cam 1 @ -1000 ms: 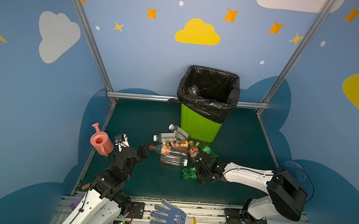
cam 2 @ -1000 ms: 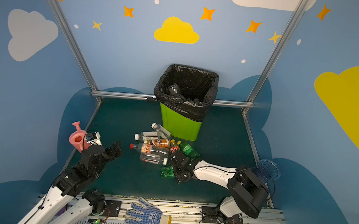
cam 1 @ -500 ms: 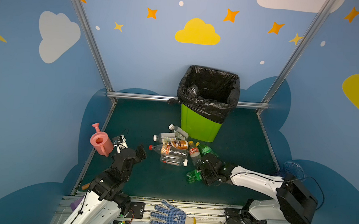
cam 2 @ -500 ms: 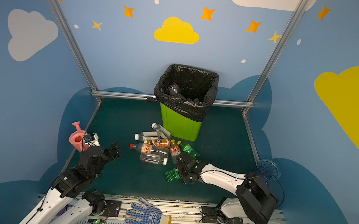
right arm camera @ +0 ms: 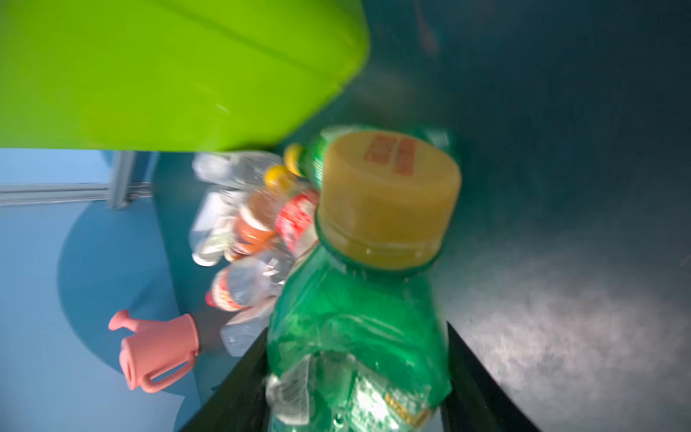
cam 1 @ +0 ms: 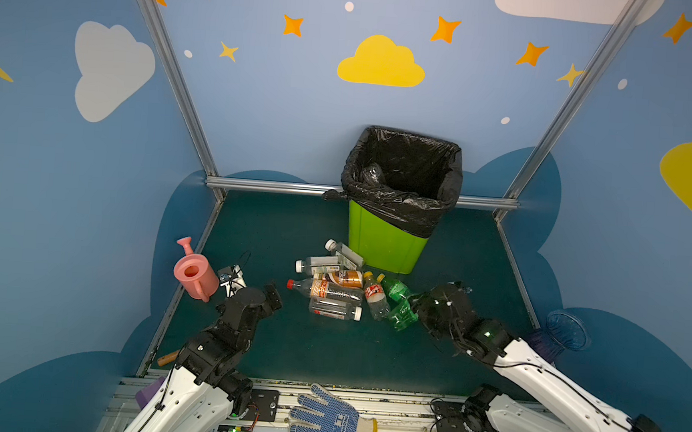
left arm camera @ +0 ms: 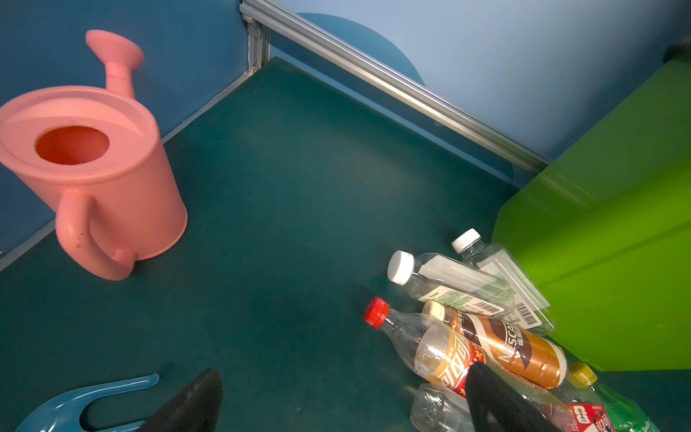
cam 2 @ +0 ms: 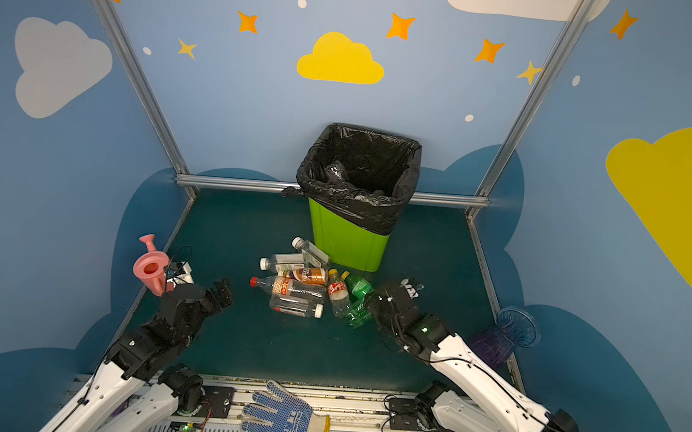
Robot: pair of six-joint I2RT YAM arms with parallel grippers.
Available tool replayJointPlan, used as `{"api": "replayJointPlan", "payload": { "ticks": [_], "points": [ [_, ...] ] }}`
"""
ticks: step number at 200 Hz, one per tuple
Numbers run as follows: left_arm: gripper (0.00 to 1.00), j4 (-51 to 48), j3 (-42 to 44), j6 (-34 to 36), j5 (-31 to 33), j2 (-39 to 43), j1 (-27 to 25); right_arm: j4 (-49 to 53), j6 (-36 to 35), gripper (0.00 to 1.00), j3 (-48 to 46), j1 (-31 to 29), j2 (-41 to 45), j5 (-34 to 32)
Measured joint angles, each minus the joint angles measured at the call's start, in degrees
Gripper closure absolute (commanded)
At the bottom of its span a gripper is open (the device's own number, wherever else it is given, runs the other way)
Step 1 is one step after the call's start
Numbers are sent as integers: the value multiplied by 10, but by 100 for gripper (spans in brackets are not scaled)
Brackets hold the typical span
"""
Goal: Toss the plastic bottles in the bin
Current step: 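Swing the right gripper over the bin and release the green bottle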
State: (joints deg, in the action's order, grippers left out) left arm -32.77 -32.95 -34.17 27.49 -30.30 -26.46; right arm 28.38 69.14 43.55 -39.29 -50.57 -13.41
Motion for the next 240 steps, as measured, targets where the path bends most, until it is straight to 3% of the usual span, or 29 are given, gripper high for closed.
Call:
{"api": "replayJointPlan", "payload": {
  "ticks": [40,69,101,137,156,170,197,216,240],
  "points": [
    [0,9,14,-10,-9,-31,1,46,-262,46,273,93,26,-29],
    [0,17,24,-21,-18,-51,1,42,-458,46,497,103,23,-56],
    [0,29,29,-35,-28,-60,1,-19,-589,45,608,104,42,-58],
    [0,35,29,-55,-44,-60,1,-62,-632,37,660,106,-39,-16],
    [0,40,31,-68,-56,-56,1,-46,-626,25,744,119,-192,47],
    [0,39,32,-77,-64,-55,1,-19,-617,7,821,128,-325,86],
    [0,27,32,-91,-77,-44,1,77,-601,2,896,140,-520,120],
    [0,11,32,-96,-78,-23,1,104,-598,2,847,142,-522,119],
    [0,-8,30,-98,-76,10,1,94,-595,2,779,145,-405,115]
  ]
}}
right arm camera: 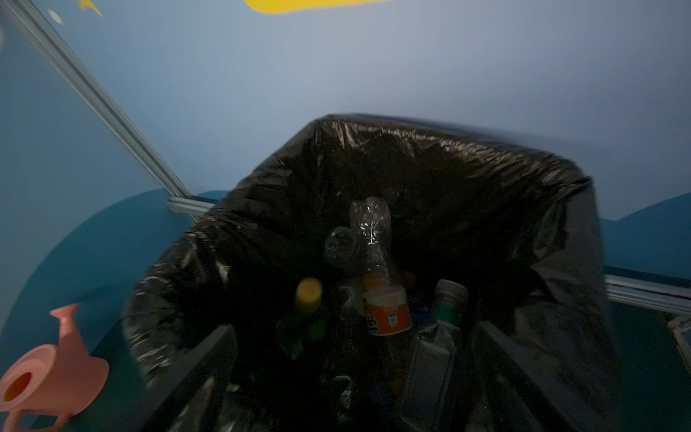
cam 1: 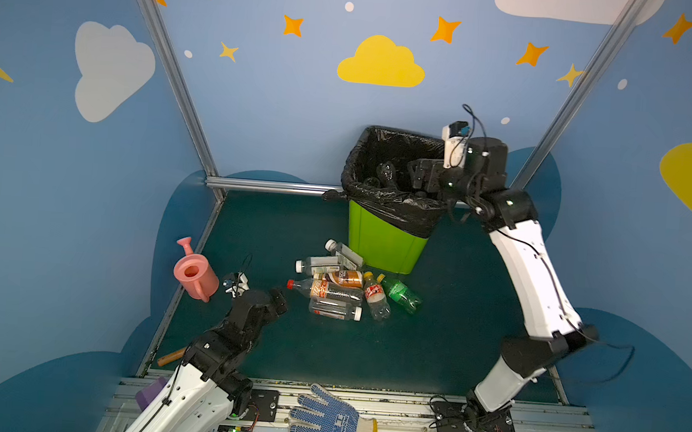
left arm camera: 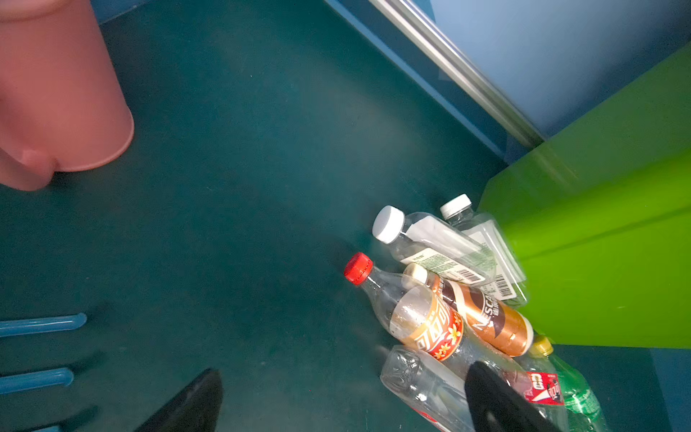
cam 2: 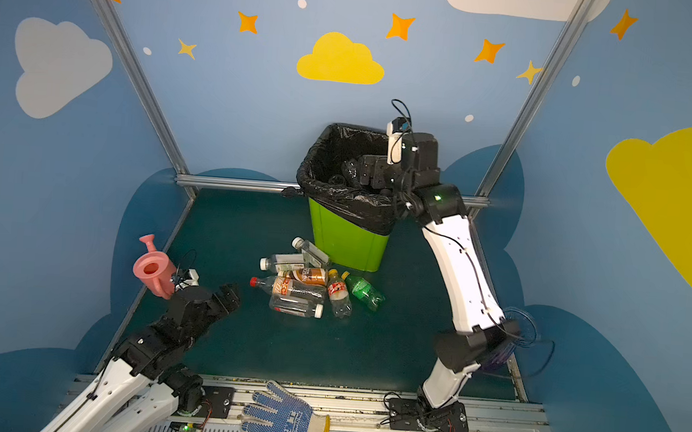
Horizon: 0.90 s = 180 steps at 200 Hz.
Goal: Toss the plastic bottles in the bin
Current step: 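Swing the right gripper over the bin and release the green bottle, then lower the right gripper back while the left gripper reaches toward the clear bottles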
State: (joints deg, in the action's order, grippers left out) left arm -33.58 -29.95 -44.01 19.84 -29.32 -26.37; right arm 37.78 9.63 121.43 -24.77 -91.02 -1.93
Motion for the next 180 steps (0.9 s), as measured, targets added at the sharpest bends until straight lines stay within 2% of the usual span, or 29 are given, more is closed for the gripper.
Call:
{"api": "replayJointPlan", "payload": {
  "ticks": [34,55,92,125,154,180],
  "points": [
    [0,-16,-10,-17,0,2,-2,-83,4,2,-58,15,216,-7],
    [0,-27,-11,-42,-2,-5,-9,-125,11,2,-111,31,296,-10],
    [0,-31,-11,-110,-12,-9,-48,-139,36,2,-309,70,342,-5],
    [0,-23,-5,-199,4,-30,-129,-117,68,2,-503,118,367,7],
    [0,16,19,-278,16,-87,-202,-111,101,2,-625,145,451,29],
    [0,50,26,-328,15,-144,-225,-121,134,2,-723,150,521,46]
  ]
}}
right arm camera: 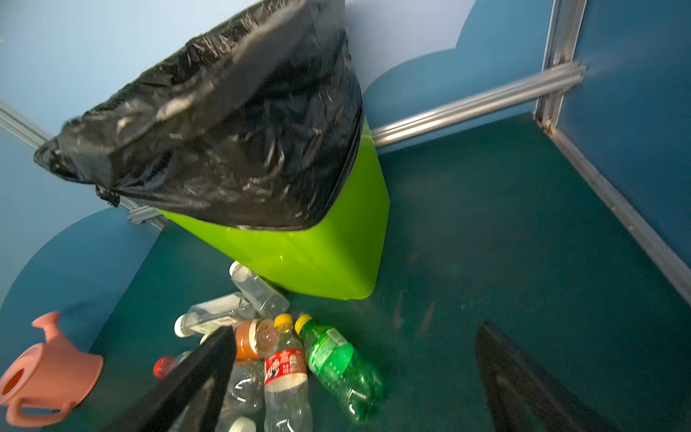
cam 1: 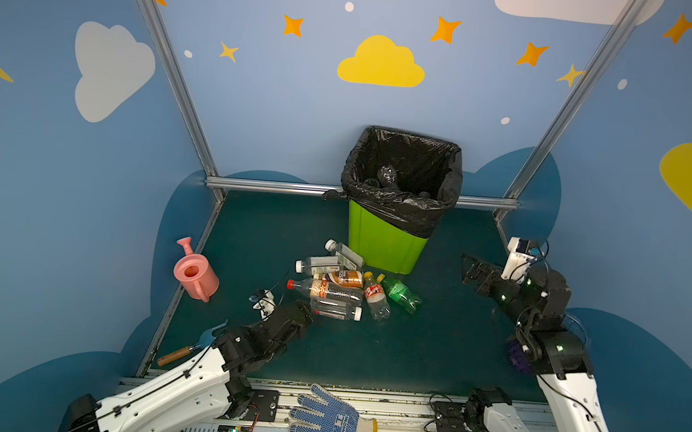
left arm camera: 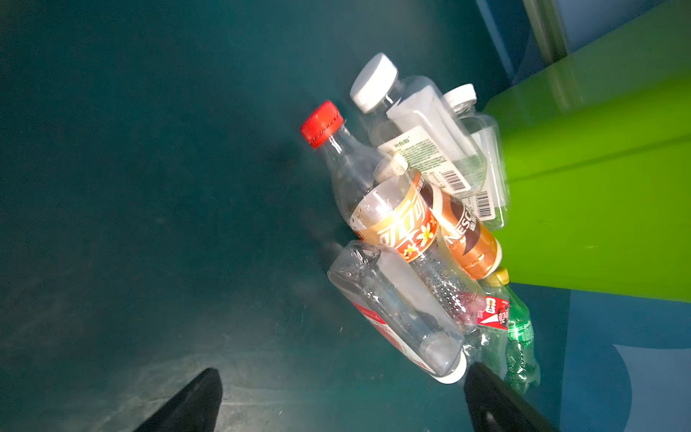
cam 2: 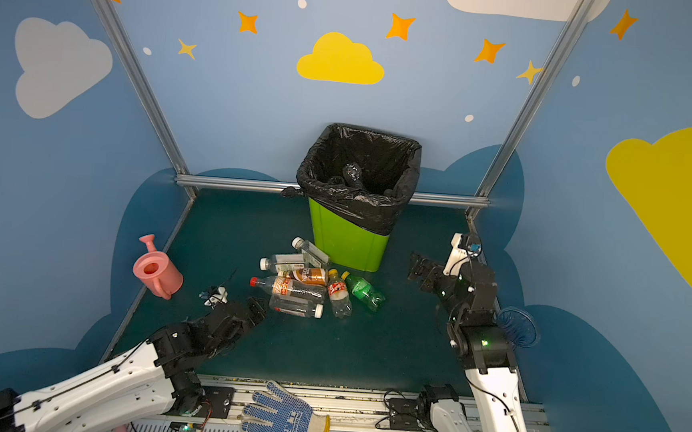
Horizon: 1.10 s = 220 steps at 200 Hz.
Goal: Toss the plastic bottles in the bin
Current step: 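Lower the right gripper back while the left gripper reaches toward the clear bottles, then grasp the clear ridged-bottom bottle with the left gripper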
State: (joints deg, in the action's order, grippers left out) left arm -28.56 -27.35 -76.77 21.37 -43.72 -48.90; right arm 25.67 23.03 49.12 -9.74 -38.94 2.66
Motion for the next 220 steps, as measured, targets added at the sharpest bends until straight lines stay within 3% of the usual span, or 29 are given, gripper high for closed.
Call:
{"api": "replayJointPlan", "payload": {
  "ticks": [56,100,165,220],
  "points": [
    [0,86,0,-30,-14,-91,-3,3,56,2,-123,13,67,0],
    [0,130,-25,-31,-36,-180,3,3,68,2,-128,23,78,0],
    [4,181,-46,-27,-81,-253,51,3,72,2,-142,38,78,0],
    [9,189,-81,-24,-117,-318,60,3,81,2,-151,55,77,3]
  ]
}}
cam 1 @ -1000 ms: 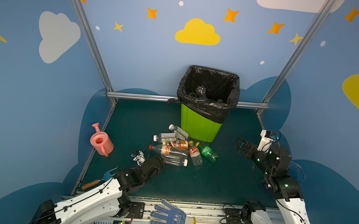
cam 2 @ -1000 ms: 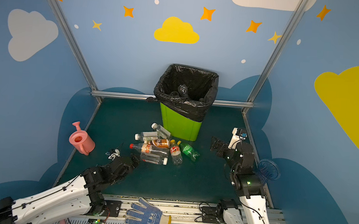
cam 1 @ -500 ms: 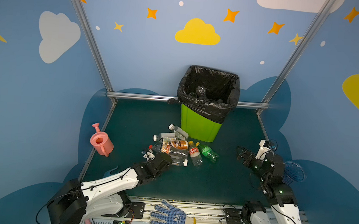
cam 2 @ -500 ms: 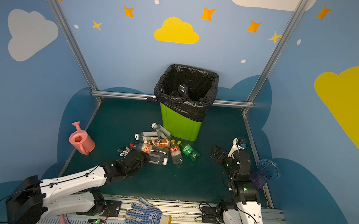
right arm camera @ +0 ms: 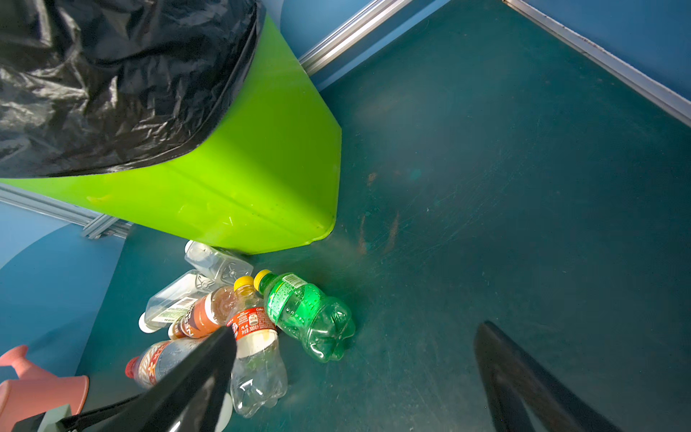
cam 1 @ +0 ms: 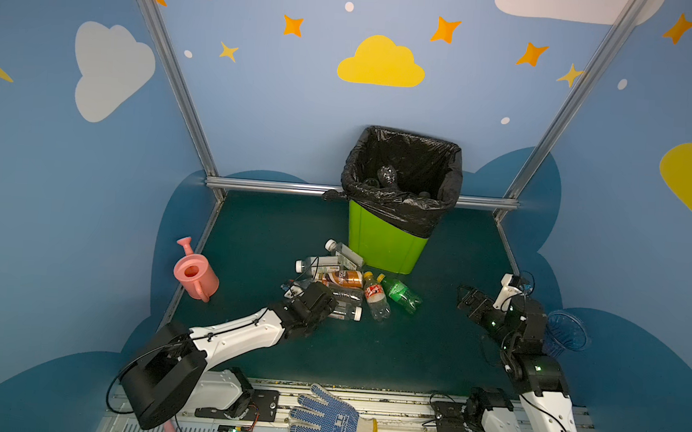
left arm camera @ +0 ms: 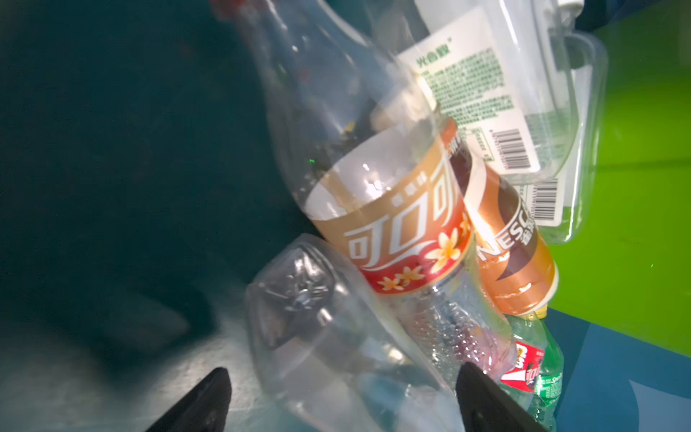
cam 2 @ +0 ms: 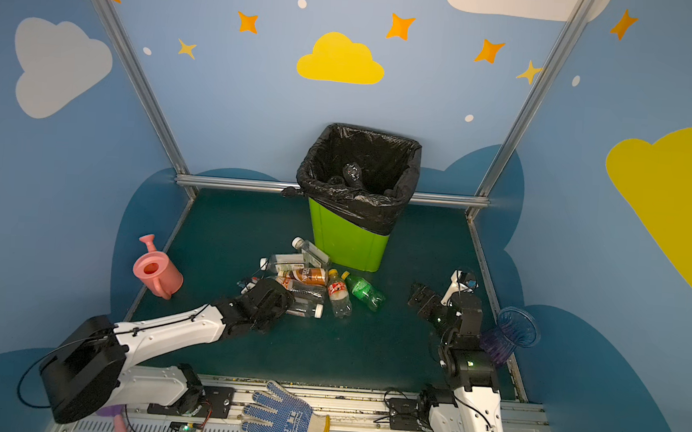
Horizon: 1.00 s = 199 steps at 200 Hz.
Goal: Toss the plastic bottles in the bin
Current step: 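Grasp the clear ridged-bottom bottle with the left gripper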
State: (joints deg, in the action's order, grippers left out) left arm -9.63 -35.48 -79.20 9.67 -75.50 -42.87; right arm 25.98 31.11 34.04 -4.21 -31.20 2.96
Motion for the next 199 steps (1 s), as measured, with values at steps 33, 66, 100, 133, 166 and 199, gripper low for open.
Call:
{"api": "replayJointPlan", "payload": {
  "ticks": [33,66,100,133,166,199],
  "points": [
    [15,0,-14,4,-11,-20,5,0,0,2,0,10,0,8],
    [25,1,-12,5,-17,-22,8,0,1,2,0,19,-1,13],
    [34,20,-3,0,-27,-21,14,0,2,2,0,28,-3,20],
    [33,30,6,-3,-29,-18,17,0,4,2,0,32,-3,26],
    [34,44,25,-6,-36,-18,27,0,9,2,0,36,-3,27],
    [32,45,31,-8,-42,-29,30,0,11,2,0,38,-3,29]
  ]
}}
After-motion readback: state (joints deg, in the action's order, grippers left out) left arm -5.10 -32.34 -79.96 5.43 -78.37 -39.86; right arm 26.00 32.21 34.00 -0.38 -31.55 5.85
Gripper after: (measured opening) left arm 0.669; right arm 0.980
